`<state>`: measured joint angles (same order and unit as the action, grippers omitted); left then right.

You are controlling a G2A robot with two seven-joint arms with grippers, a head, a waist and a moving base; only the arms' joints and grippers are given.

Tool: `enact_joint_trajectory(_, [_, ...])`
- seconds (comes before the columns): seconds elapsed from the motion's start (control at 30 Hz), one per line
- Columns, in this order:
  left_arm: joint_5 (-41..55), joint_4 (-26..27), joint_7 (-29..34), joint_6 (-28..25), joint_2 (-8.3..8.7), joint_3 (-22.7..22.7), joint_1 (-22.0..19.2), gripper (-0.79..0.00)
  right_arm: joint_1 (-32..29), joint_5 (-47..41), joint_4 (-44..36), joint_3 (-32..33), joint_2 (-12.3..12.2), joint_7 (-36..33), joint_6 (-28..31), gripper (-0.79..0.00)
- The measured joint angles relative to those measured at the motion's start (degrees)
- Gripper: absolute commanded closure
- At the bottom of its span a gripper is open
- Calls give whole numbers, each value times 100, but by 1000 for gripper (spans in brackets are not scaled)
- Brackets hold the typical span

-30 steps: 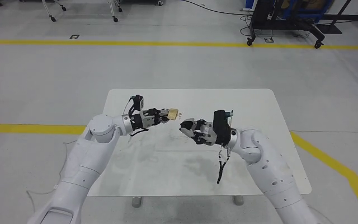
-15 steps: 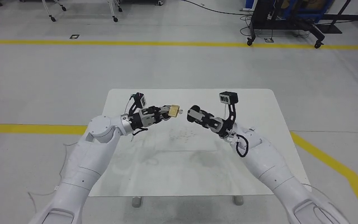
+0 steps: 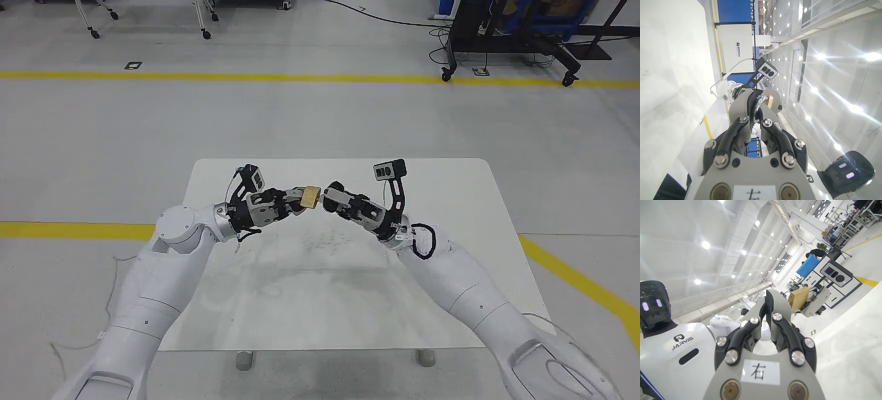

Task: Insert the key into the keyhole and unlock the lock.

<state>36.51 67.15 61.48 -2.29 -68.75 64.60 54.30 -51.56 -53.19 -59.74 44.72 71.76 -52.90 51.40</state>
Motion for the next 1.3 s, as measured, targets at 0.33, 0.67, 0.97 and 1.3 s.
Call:
enact_joint_trajectory(0.33, [64,11,63,-99,-7,17,6,0,-90,-1257,269,390,164,-1048,-1047,0])
enact_joint_trajectory(0.67, [52,9,165,-155,-8,8,3,0,-42,-1134,669,519,453,-1184,-1184,0])
enact_joint_trajectory(0.97, [43,0,225,-147,-7,7,-6,0,22,-1027,988,650,673,-1315,-1315,0])
enact_joint_trajectory(1.3, [-88,-70,-489,64,-10,66,26,0,196,2398,799,838,456,334,329,-289])
